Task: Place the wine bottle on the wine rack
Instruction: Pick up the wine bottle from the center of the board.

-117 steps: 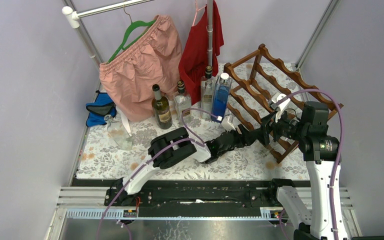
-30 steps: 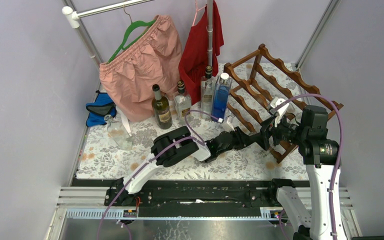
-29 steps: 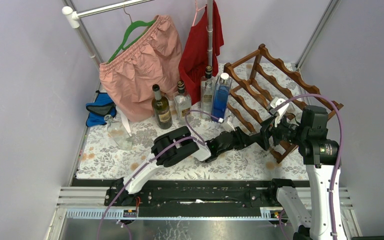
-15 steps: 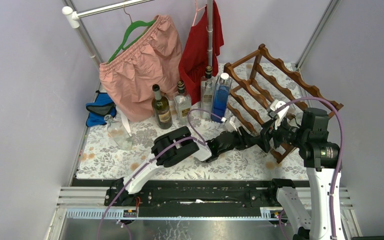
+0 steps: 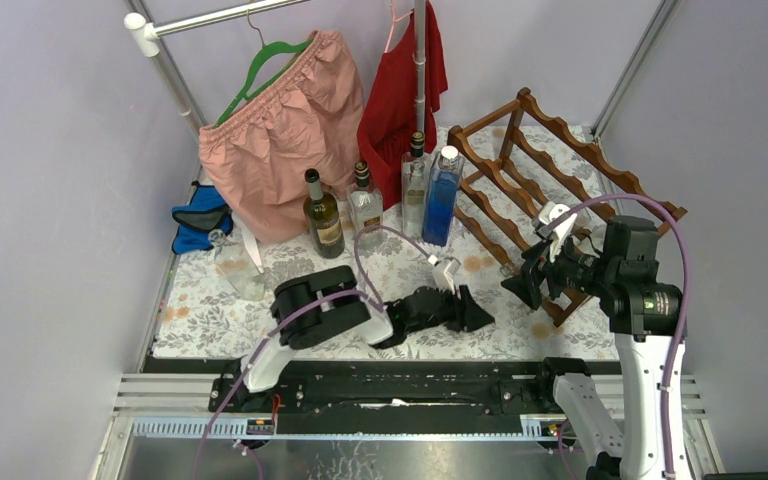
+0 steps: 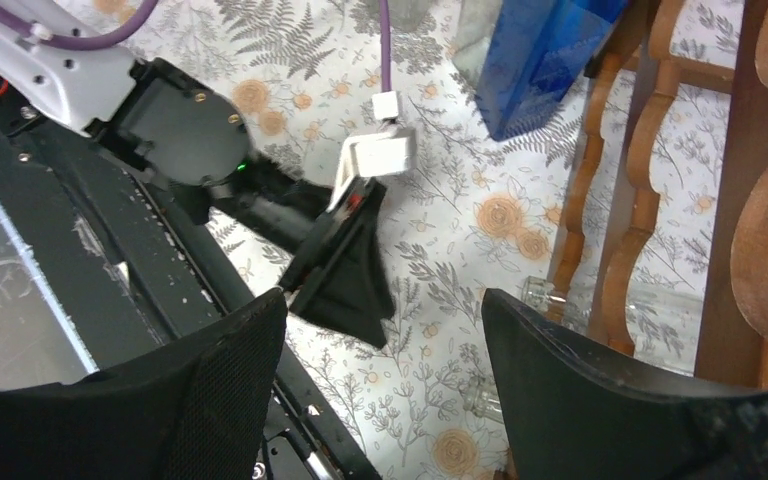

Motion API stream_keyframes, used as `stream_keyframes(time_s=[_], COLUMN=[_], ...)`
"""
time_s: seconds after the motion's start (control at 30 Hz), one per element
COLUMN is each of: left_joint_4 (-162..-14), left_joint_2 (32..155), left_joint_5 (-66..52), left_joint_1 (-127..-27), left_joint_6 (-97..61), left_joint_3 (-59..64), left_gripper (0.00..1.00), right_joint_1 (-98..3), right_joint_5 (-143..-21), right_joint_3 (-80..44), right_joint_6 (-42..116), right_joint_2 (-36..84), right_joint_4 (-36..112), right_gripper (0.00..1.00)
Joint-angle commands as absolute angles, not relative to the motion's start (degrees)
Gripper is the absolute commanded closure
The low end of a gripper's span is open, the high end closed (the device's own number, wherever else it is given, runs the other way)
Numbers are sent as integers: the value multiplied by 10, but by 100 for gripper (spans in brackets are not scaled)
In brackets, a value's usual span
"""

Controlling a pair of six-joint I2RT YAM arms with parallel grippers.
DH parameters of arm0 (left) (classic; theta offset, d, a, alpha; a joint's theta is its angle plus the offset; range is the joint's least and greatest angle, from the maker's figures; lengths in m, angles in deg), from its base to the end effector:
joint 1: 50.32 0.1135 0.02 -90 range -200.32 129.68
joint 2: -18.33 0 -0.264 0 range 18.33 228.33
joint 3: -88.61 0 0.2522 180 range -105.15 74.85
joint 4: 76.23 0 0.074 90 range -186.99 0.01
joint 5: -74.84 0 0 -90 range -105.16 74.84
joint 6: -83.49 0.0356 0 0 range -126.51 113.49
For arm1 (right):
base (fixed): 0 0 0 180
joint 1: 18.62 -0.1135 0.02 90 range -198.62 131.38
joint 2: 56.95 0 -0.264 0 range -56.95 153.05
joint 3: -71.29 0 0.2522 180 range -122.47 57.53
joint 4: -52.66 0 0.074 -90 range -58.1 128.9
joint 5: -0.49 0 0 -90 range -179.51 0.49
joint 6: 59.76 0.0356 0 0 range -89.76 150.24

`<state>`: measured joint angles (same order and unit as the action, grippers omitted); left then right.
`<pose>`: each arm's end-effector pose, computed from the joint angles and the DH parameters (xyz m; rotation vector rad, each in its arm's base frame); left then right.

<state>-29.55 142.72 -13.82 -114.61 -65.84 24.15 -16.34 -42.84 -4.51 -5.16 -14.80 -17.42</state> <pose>0.1737 -0.3627 0.0880 0.1101 2.0936 -1.4748 0.1143 0.0214 0.3720 -0.9763 1.7726 0.4850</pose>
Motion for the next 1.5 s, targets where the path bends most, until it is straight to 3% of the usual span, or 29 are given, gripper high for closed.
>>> stream_keyframes(time_s=[0.0,0.23,0.43,0.57,0.7,1.0,1.27,1.47], left_joint_4=[-285,-338,-604,-753,-821,-1018,-1243,-1299], left_joint_2=[1337,1181,1021,939,911,1033,1224,1297], left_joint_5=[-138,-180,-264,-347,-284,-287,-312,-326], left_joint_1=[-1197,-1246,-1245,-1228,-1142,-1039,-1001,-980], left_joint_6=[-517,-374,-240,-183,-188,-190,-174,-167], left_joint_3=[317,394,341,281,197,-124,-428,-533], left_gripper=[47,47,42,12,2,1,3,12], right_joint_1=[-166,-166,-166,-166,-166,-172,-178,-178], right_joint_5=[-372,-361,-383,-385,-341,-331,-315,-311], right_joint_3=[-96,-144,-176,-156,-116,-38,13,28], right_joint_6=[-86,-105,-102,-83,-94,-136,-153,-155], right_joint_2=[-126,-86,-60,-59,-53,-66,-71,-82], right_joint_4=[-218,-252,-250,-216,-216,-220,-206,-198], right_gripper=[21,21,20,20,22,24,25,24])
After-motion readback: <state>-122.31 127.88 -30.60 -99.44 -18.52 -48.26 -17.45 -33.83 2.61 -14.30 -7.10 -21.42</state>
